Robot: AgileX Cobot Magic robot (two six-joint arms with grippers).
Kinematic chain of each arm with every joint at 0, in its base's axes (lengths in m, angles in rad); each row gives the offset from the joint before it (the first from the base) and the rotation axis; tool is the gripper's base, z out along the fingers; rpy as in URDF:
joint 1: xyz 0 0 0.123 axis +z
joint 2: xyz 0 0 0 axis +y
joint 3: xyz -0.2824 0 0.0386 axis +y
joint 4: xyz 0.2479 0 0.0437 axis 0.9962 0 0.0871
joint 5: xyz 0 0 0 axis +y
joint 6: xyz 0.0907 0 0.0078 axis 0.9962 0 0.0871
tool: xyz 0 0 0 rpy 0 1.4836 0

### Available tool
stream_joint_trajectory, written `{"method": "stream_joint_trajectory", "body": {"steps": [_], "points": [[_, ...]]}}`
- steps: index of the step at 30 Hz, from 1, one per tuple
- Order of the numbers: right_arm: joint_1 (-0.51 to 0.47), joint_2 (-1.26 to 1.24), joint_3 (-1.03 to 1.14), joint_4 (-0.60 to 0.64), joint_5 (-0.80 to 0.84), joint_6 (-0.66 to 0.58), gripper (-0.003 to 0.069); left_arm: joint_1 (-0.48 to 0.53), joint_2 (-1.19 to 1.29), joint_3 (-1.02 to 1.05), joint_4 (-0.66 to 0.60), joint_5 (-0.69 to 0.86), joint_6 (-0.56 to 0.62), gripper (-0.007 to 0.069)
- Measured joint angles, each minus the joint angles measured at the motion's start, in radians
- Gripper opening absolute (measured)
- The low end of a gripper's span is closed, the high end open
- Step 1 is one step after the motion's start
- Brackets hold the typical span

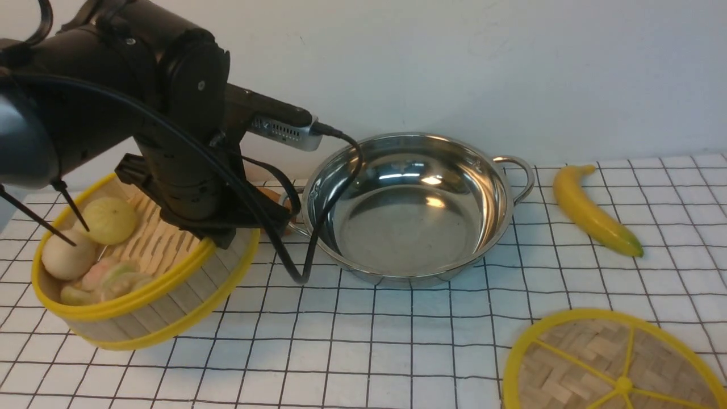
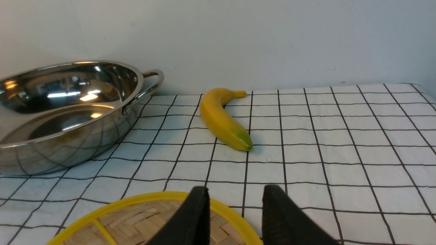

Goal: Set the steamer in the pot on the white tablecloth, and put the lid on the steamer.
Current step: 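Place the bamboo steamer basket with dumplings into the steel pot with the left gripper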

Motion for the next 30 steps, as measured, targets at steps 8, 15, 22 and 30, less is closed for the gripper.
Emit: {"method": "stream_joint_trajectory", "body": {"steps": [8, 15, 22, 30], "points": [[0.0, 0.0, 0.0, 0.0, 0.0, 0.0, 0.024, -0.017, 0.0, 0.0, -0.004, 0.001, 0.137, 0.0095], [0.0, 0.0, 0.0, 0.0, 0.0, 0.0, 0.024, -0.094, 0.0, -0.005, -0.027, -0.011, 0.203, 0.0095], [0.0, 0.0, 0.0, 0.0, 0.0, 0.0, 0.024, -0.153, 0.004, -0.077, 0.051, 0.005, 0.168, 0.0106], [0.0, 0.0, 0.0, 0.0, 0.0, 0.0, 0.024, -0.224, 0.004, -0.152, 0.121, 0.009, 0.234, 0.0106]]}}
